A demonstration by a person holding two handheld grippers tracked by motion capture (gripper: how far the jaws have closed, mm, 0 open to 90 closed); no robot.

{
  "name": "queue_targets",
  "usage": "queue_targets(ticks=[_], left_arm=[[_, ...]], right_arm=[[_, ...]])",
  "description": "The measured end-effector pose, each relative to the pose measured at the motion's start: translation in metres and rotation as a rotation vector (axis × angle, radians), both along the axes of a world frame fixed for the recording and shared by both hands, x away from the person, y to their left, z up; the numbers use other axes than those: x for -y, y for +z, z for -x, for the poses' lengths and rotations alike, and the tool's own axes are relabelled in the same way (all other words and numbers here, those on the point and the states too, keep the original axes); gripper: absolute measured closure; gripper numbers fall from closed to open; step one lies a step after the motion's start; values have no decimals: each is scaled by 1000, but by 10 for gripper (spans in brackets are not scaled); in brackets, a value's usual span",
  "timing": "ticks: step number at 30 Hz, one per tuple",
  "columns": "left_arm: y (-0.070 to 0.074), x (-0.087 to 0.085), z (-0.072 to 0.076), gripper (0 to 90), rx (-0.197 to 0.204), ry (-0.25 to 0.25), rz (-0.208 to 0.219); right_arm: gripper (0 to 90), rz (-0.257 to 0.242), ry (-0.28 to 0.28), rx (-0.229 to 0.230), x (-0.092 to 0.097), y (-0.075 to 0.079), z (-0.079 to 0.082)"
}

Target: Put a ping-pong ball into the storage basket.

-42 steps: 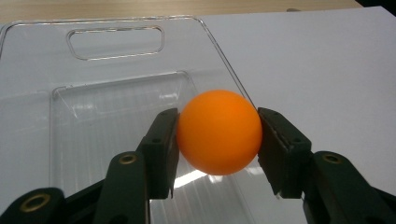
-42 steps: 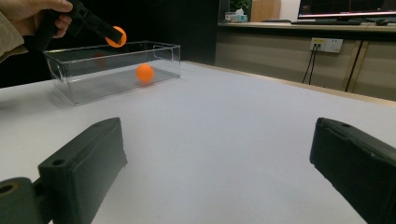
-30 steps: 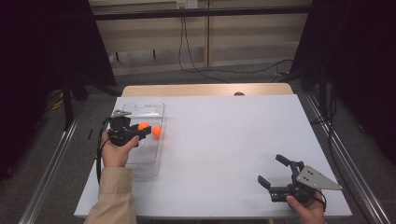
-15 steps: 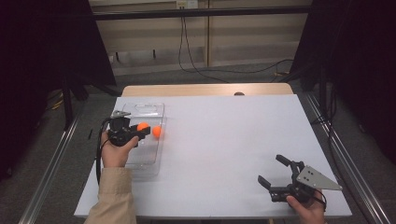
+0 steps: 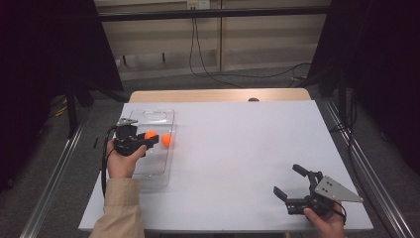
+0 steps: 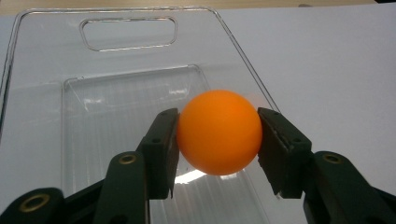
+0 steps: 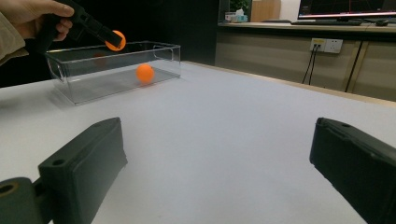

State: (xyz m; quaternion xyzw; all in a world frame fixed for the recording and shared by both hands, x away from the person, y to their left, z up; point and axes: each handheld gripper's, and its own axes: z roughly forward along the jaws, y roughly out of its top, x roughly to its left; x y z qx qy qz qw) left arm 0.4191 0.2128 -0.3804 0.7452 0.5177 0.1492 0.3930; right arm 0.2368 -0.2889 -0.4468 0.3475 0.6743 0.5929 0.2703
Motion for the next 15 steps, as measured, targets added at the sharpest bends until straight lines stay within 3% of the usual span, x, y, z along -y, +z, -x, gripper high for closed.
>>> queue_targets(ticks=[15], left_arm=[[-1, -2, 0, 506, -3, 7, 0]], right_arm=[[28, 2, 3, 2, 0, 0, 0]])
